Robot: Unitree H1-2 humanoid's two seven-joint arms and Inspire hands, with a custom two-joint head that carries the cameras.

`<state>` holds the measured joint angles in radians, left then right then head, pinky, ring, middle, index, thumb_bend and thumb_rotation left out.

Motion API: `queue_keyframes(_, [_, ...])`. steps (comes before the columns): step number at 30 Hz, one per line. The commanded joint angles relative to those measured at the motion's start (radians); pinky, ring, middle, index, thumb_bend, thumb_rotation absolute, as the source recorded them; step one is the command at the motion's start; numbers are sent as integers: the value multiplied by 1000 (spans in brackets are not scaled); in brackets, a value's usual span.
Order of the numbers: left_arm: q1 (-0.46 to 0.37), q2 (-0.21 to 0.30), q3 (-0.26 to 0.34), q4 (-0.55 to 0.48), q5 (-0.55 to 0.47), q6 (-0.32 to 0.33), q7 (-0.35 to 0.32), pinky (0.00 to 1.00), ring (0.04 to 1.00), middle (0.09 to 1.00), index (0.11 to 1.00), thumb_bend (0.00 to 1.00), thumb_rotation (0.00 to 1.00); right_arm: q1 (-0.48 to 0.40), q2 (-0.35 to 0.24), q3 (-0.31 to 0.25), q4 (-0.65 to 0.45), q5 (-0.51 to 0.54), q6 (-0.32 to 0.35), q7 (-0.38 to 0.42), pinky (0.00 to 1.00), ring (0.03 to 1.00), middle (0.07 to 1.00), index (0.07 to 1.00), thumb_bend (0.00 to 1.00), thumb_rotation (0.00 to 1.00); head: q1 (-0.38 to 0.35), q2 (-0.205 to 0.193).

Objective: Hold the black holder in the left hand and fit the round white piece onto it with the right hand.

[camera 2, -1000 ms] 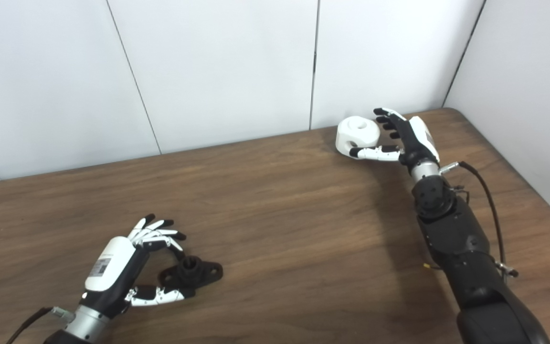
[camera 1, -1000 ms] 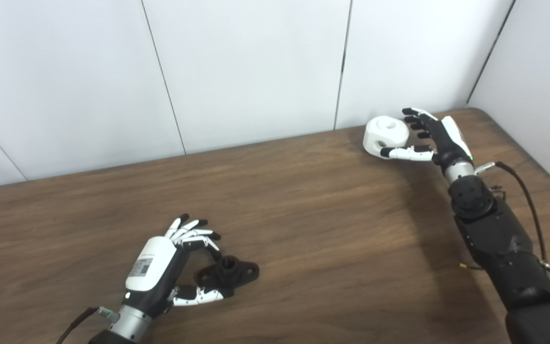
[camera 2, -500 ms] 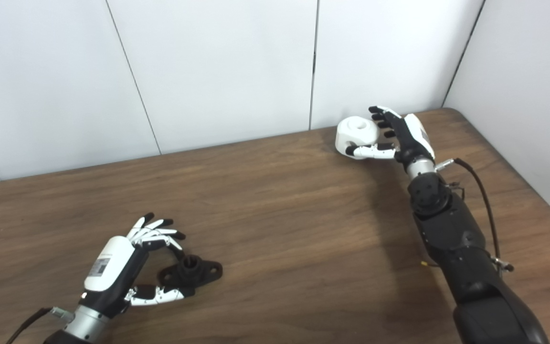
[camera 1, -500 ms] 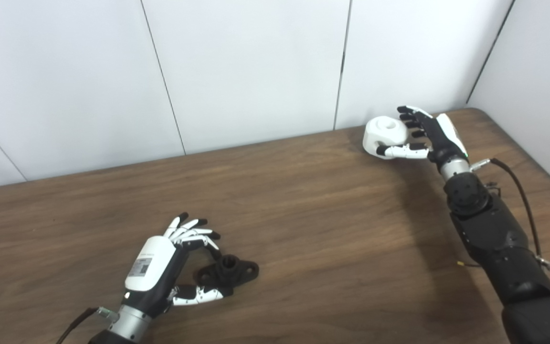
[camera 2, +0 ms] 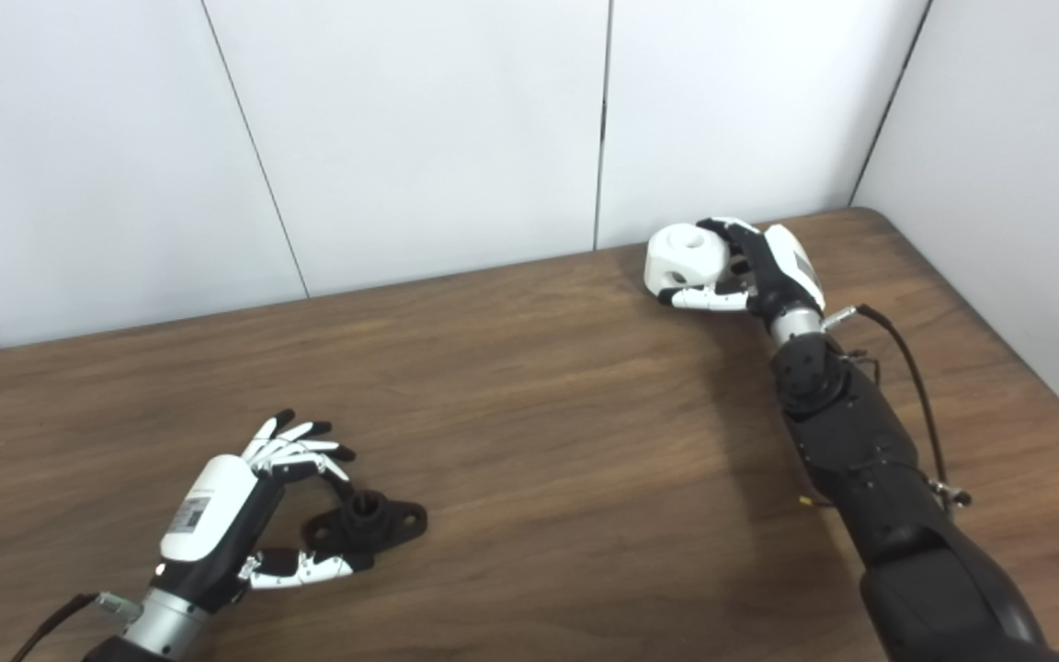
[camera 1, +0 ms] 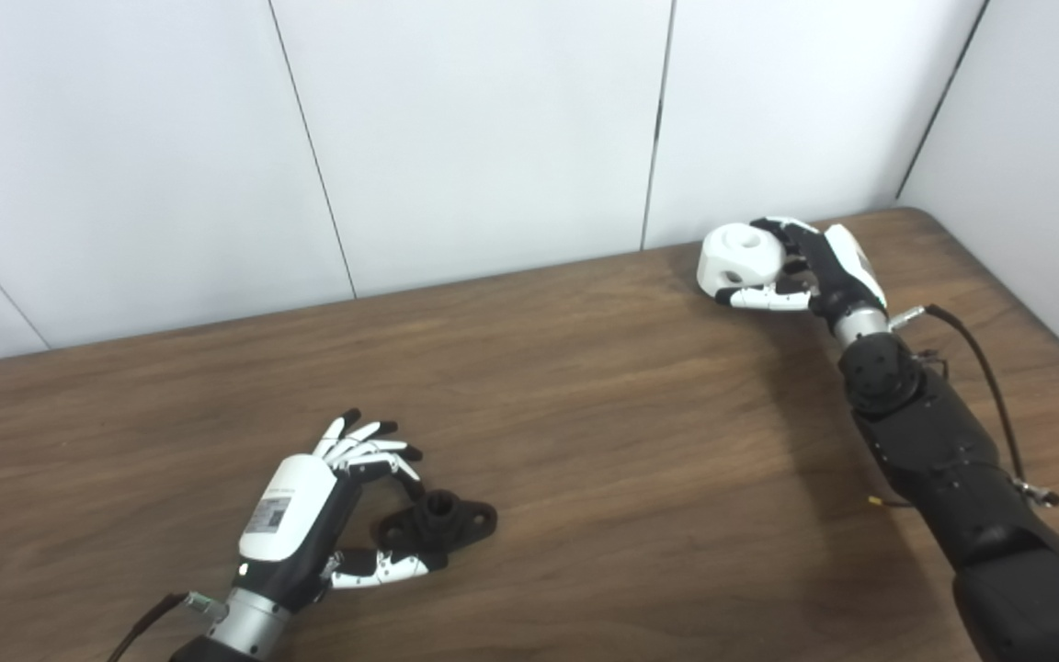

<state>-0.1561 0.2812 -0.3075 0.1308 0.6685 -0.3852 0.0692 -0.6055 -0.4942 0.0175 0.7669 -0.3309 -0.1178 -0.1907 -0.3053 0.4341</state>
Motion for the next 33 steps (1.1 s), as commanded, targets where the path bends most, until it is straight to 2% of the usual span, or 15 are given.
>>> queue_keyframes(1, [71,-2,-13,56,3,-35,33,1000,884,737,483,524,62,-63,-12,1,11,-4,-29,-26,717,788,790,787,829,353,-1,0])
queue_keyframes(4, [72,0,-12,57,-1,-38,33,1000,884,738,483,524,62,-72,-8,11,32,-23,-34,-52,708,777,779,778,815,359,-1,0])
queue_keyframes(5, [73,0,-12,55,-3,-37,30,1000,885,739,483,524,62,-73,-5,13,33,-30,-39,-66,699,764,766,762,780,344,-1,0])
queue_keyframes(9, [77,0,-7,50,-6,-32,25,1000,886,742,484,524,62,-71,2,23,30,-56,-50,-119,500,602,647,669,571,322,-1,-2])
queue_keyframes(12, [75,1,-8,52,-3,-32,24,1000,884,740,484,524,62,-71,9,23,36,-61,-65,-153,457,560,614,623,487,290,-5,-2])
queue_keyframes(21, [70,3,-7,54,-3,-35,20,1000,884,739,483,524,61,-70,7,28,14,-65,-56,-164,513,596,635,614,490,304,-13,2])
queue_keyframes(30, [73,2,-9,51,-1,-36,18,1000,880,737,483,524,61,-52,6,22,-30,-60,-46,-155,469,572,620,616,500,295,-15,8])
queue_keyframes(33, [69,3,-7,51,-4,-32,14,1000,882,739,483,524,61,-44,5,31,-50,-70,-62,-155,474,575,621,615,500,283,-13,10])
